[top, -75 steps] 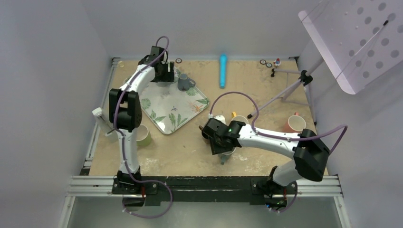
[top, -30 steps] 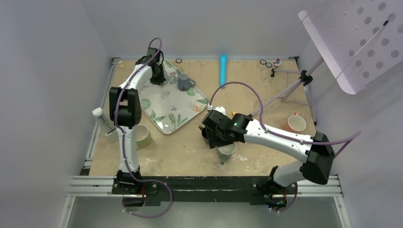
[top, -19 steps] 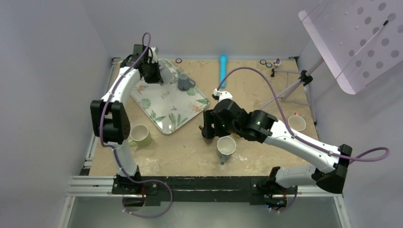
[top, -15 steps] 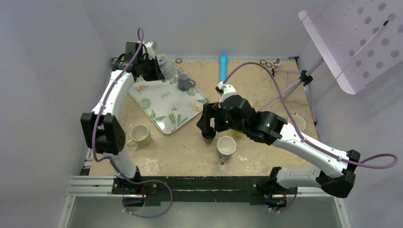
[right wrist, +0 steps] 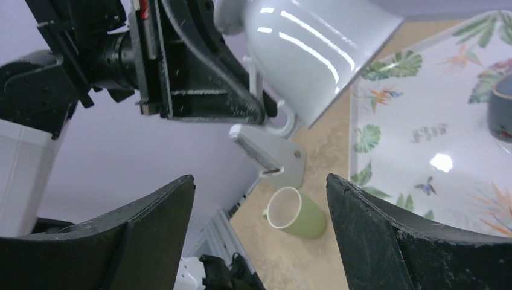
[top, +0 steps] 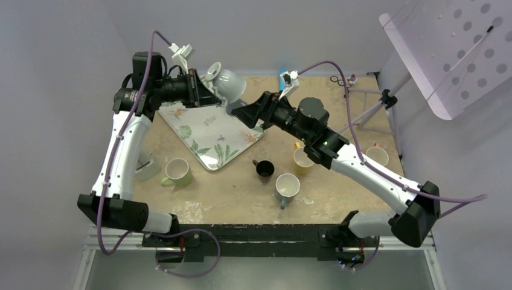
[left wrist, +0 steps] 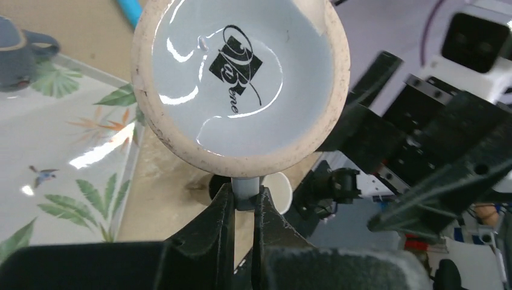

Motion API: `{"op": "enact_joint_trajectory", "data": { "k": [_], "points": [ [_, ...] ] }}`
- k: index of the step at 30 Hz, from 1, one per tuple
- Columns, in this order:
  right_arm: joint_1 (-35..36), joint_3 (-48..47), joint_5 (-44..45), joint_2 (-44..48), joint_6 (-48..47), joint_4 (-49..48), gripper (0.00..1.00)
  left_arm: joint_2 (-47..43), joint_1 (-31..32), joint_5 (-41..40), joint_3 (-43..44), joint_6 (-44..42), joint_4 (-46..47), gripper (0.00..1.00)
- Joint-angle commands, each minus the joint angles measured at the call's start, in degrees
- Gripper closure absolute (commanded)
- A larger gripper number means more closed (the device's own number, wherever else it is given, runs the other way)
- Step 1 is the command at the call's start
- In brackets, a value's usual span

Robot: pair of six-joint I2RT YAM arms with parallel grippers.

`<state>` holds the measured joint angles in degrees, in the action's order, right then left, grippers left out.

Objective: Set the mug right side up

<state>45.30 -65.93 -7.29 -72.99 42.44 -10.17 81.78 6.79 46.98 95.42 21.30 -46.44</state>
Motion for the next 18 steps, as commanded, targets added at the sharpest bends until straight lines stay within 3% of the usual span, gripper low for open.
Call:
{"op": "enact_joint_trajectory", "data": {
  "k": [1,7,11,14,18],
  "points": [
    [-1.7,-5.3,-5.9,-2.7,3.4,-13.2,0.16,-5.9,0.8,10.4,0.4,5.8,4.6,1.0],
    [-2.6,-5.9,-7.3,-4.6,5.9,-18.5,0.18,-9.1,1.7,14.3,-3.3,9.6,7.9,1.0],
    [-2.7,-8.1,-7.9,-5.6,5.9,-21.5,0.28,-10.1,2.8,16.6,-7.2,11.6,9.8,1.0],
    [-2.7,-10.1,-9.7,-7.7,6.8,-23.8,0.47,-10.0,4.0,16.0,-8.3,11.1,10.1,1.0],
    [-2.7,-11.9,-12.5,-10.0,8.2,-24.2,0.91,-9.6,4.1,14.7,-9.2,10.3,10.4,1.0]
  ]
}}
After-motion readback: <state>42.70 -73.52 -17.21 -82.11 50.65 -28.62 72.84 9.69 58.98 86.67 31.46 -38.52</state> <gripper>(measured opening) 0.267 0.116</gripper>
